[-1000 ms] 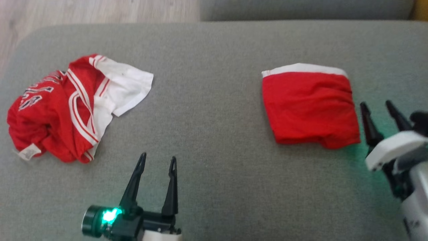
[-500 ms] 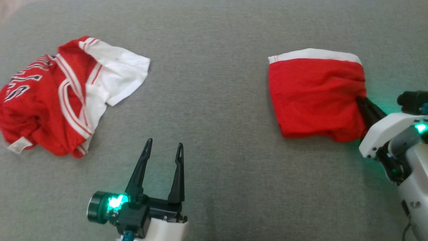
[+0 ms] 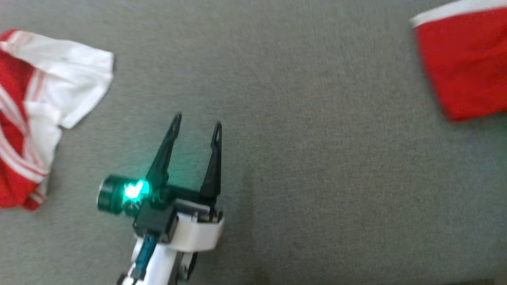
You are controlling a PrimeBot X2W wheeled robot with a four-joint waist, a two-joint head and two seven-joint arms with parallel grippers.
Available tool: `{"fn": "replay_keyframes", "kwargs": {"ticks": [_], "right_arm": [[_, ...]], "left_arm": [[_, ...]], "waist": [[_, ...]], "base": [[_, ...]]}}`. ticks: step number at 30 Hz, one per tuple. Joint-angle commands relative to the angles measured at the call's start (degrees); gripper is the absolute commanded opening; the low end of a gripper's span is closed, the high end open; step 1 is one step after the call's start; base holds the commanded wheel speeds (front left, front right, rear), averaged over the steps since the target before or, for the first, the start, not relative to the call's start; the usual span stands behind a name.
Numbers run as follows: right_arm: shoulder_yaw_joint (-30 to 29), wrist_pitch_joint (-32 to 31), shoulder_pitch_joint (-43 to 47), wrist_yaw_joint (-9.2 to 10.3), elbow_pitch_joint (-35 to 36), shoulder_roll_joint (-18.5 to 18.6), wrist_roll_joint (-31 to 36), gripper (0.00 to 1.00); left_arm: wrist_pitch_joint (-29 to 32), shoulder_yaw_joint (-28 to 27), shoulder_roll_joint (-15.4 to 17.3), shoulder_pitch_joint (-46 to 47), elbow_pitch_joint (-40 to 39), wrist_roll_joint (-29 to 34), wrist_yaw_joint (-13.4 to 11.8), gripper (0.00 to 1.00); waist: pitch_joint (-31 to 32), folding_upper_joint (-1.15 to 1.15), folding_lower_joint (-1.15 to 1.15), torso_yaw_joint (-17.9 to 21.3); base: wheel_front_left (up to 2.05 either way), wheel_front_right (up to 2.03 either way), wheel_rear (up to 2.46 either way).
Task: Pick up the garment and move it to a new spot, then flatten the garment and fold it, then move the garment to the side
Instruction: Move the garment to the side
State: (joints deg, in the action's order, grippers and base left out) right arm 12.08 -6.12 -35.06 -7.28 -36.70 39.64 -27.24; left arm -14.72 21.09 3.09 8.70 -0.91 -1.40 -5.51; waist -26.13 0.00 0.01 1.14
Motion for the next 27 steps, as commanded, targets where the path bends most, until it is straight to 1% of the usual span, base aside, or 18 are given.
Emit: {"fn": "replay_keyframes", "kwargs": {"ticks": [1,6,8,10,11,12,13,15,17,19,23,26,27], "right_arm": [[-1.3,-0.1,0.1,-0.21,1.4,3.7,1.1,0.00],[-7.1,-0.6,-0.6,-0.21,1.6,8.2,5.6,0.00],[-9.1,-0.5,-0.7,-0.21,2.1,9.3,8.0,0.00],[-11.5,-0.3,-0.8,-0.21,2.5,9.6,10.8,0.00],[-13.2,0.1,-0.9,-0.21,2.5,9.2,12.5,0.38],[-15.0,0.9,-1.1,-0.21,2.7,8.7,14.7,1.00],[-16.5,1.6,-1.1,-0.21,3.0,7.5,16.9,1.00],[-18.7,2.6,-0.5,-0.21,4.0,4.1,20.5,1.00],[-20.0,3.4,0.8,-0.21,5.2,-0.2,22.7,1.00],[-20.6,4.2,2.7,-0.21,6.4,-4.7,23.5,1.00],[-18.2,5.8,7.6,-0.21,8.5,-13.0,23.0,1.00],[-14.5,6.7,11.6,-0.21,9.1,-18.4,20.5,1.00],[-12.9,8.0,13.3,-0.21,9.2,-19.7,19.8,1.00]], "left_arm": [[-0.3,-1.3,-0.2,1.7,-1.9,0.6,0.1,1.00],[-0.3,-0.9,-0.2,5.2,-2.0,0.9,0.6,1.00],[-0.3,-0.7,-0.2,6.2,-1.9,0.9,0.7,1.00],[-0.3,-0.4,-0.2,6.8,-1.7,0.7,0.7,1.00],[-0.3,-0.3,-0.2,7.0,-1.6,0.6,0.8,1.00],[-0.3,-0.2,-0.2,7.2,-1.4,0.4,0.8,1.00],[-0.3,-0.2,-0.2,7.3,-1.1,0.2,0.7,1.00],[-0.3,-0.2,-0.2,7.3,-0.8,-0.4,0.4,1.00],[-0.3,-0.1,-0.2,6.8,-0.5,-1.3,0.0,1.00],[-0.3,0.0,-0.2,6.1,-0.2,-2.3,-0.5,1.00],[-0.3,-0.1,-0.2,3.9,1.1,-4.3,-1.5,1.00],[-0.3,-0.6,-0.2,1.5,2.3,-4.9,-2.1,1.00],[-0.3,-0.7,-0.2,0.6,2.8,-5.2,-2.2,1.00]], "waist": [[-4.3,0.00,-0.01,2.5],[-7.9,0.00,-0.01,2.9],[-8.7,0.00,-0.01,2.8],[-9.0,0.00,-0.01,2.6],[-9.0,0.00,-0.01,2.5],[-8.9,0.00,-0.01,2.2],[-8.6,0.00,-0.01,2.0],[-7.3,0.00,-0.01,1.4],[-5.4,0.00,-0.01,0.8],[-3.0,0.00,-0.01,0.0],[2.9,0.00,-0.01,-1.5],[7.4,0.00,-0.01,-2.5],[8.8,0.00,-0.01,-2.9]], "base": [[0.00,0.00,0.00],[0.00,0.00,0.00],[0.00,0.00,0.00],[0.00,0.00,0.00],[0.00,0.00,0.00],[0.00,0.00,0.00],[0.00,0.00,0.00],[0.00,0.00,0.00],[0.00,0.00,0.00],[0.00,0.00,0.00],[0.00,0.00,0.00],[0.00,0.00,0.00],[0.00,0.00,0.00]]}}
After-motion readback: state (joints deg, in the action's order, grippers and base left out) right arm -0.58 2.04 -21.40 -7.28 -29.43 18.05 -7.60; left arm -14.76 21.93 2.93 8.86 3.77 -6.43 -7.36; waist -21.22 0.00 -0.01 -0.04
